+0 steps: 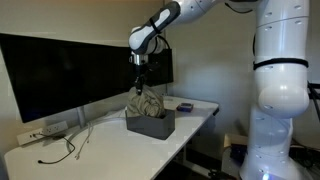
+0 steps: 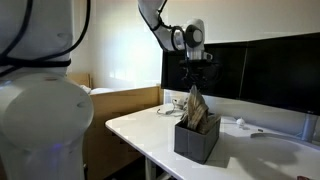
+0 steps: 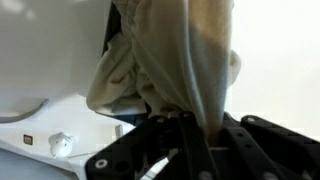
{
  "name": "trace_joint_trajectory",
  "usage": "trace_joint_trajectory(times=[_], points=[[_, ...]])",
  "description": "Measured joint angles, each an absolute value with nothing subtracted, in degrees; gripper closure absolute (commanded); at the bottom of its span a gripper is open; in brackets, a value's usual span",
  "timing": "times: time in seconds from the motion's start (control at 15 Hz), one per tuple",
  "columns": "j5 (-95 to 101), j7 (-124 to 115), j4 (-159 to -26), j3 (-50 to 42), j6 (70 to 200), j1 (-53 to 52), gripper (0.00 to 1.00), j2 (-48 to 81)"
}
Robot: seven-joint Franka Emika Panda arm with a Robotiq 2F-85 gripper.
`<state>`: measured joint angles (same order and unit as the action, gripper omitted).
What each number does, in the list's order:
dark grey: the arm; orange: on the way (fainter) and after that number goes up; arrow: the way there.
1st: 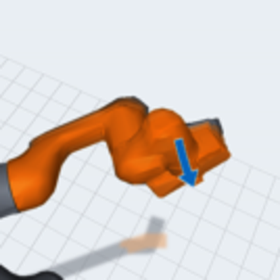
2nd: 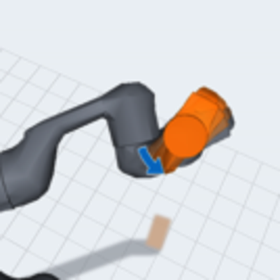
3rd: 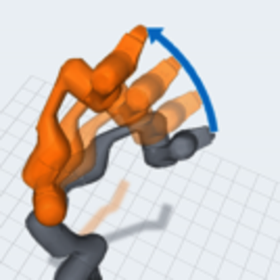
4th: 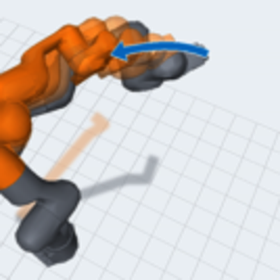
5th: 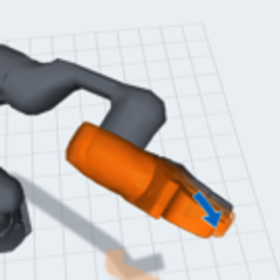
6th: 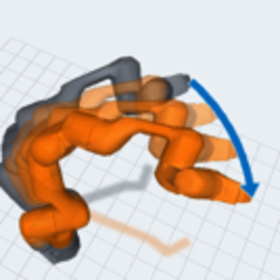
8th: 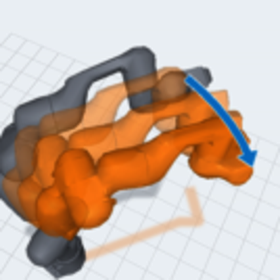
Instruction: Pick up the clothes from the table and put them in the box
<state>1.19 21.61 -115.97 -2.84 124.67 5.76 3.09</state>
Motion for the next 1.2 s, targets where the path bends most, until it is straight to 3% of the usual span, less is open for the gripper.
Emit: trace_joint_trajectory(times=[0.87, 0.93, 1.07, 1.2], points=[[1.22, 13.79, -107.35, 5.85, 116.35, -6.0, 0.97, -7.24], [1.27, 13.06, -107.35, 6.66, 116.35, -6.72, 0.63, -7.16], [1.32, 11.57, -107.35, 7.99, 116.35, -7.87, 0.58, -6.92], [1.32, 10.48, -107.35, 8.77, 116.22, -8.6, 0.45, -6.69]])
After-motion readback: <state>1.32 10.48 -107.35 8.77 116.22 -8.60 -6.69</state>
